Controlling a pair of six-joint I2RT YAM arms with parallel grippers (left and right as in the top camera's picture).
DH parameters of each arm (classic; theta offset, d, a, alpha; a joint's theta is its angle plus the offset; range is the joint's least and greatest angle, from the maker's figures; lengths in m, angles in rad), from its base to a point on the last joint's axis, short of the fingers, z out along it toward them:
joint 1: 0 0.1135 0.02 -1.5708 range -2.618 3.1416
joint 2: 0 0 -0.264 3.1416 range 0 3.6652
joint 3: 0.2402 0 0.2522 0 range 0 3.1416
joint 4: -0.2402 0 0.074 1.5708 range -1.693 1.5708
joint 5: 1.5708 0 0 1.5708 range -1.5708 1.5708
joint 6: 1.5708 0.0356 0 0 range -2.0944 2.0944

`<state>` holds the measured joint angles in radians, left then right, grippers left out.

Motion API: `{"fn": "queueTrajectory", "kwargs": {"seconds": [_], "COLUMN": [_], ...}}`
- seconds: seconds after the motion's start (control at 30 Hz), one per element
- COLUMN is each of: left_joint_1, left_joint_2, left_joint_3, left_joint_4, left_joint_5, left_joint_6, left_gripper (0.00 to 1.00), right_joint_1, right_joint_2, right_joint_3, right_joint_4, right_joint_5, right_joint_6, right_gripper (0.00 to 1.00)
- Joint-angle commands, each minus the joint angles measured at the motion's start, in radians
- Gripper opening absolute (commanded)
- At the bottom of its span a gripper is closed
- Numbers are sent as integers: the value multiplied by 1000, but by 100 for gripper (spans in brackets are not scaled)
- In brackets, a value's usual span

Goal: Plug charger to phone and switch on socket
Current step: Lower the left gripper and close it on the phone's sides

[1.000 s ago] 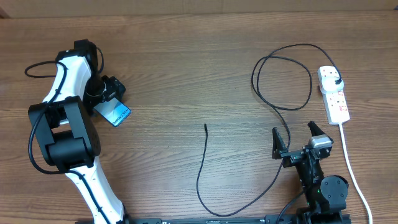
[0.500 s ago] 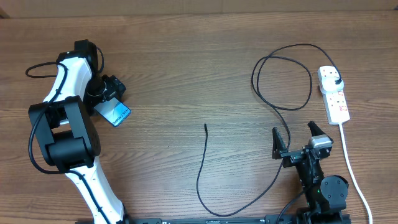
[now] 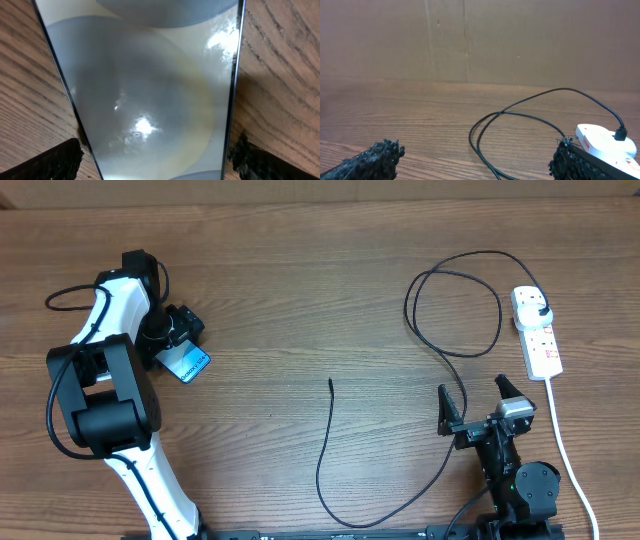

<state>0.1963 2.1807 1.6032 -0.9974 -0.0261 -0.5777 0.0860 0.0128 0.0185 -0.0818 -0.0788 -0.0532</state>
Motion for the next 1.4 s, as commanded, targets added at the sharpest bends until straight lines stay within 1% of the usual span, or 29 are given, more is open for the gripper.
{"fn": "queueTrajectory", "kwargs": {"seconds": [0.0,0.3,0.83,1.37], "left_joint_1": [0,0,0,0], "left_joint_2": [9,9,9,9], "left_joint_3": [-43,-46,-46,-46], "left_joint_4": [24,67,80,27], "left_joint_5": [-7,-8,-7,-6], "left_joint_6": [-6,-6,-6,-6], "left_gripper": [100,100,100,100], "right_joint_1": [5,5,5,5], "right_joint_2": [-10,-10,-10,-10], "right_joint_3": [-11,-11,-11,-11], "right_joint_4": [5,5,5,4], "right_joint_5": [-1,-1,-1,-1], "right_joint_6": [-4,-4,-4,-4], "right_gripper": [100,100,100,100]}}
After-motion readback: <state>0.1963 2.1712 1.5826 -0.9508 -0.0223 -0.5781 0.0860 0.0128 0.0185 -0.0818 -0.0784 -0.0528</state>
